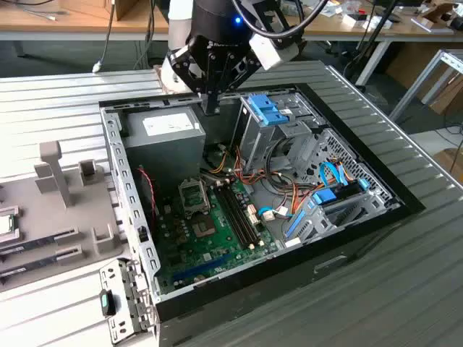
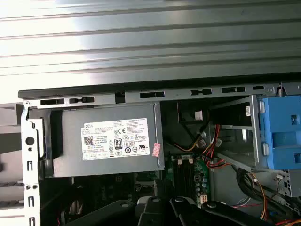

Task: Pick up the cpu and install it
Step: 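Reach for the cpu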

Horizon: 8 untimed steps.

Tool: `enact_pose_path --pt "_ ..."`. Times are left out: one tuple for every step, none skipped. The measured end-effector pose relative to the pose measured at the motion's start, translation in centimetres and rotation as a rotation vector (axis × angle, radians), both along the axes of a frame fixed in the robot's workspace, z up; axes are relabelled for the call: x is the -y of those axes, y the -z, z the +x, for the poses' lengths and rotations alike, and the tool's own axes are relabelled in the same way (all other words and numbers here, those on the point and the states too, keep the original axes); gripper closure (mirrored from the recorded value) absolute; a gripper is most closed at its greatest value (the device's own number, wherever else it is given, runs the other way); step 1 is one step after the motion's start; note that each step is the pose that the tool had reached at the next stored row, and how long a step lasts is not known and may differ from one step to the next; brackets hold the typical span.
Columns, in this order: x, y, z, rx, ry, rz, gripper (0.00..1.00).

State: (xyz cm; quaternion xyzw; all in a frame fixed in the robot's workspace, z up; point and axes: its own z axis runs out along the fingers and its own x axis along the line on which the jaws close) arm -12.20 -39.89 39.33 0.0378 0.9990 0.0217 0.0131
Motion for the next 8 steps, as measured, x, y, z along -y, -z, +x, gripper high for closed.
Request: enact_pose_path --pt "0.0 0.0 -0.06 0.0 0.0 -0.0001 0.89" --pt "0.0 0.0 -0.12 0.0 0.0 0.0 0.89" --pt "0.0 0.0 -0.18 0.0001 0.0 0.0 0.89" --pt "0.0 0.0 -0.21 0.0 0.0 0.0 0.89" --pt "0.0 0.0 -0.24 0.0 0.0 0.0 0.89" --pt "0.0 0.0 -0.29 0.0 0.0 0.0 0.89" --pt "0.0 0.0 -0.36 0.0 0.0 0.0 0.89" --pt "0.0 0.0 -0.41 0.0 0.0 0.0 0.89"
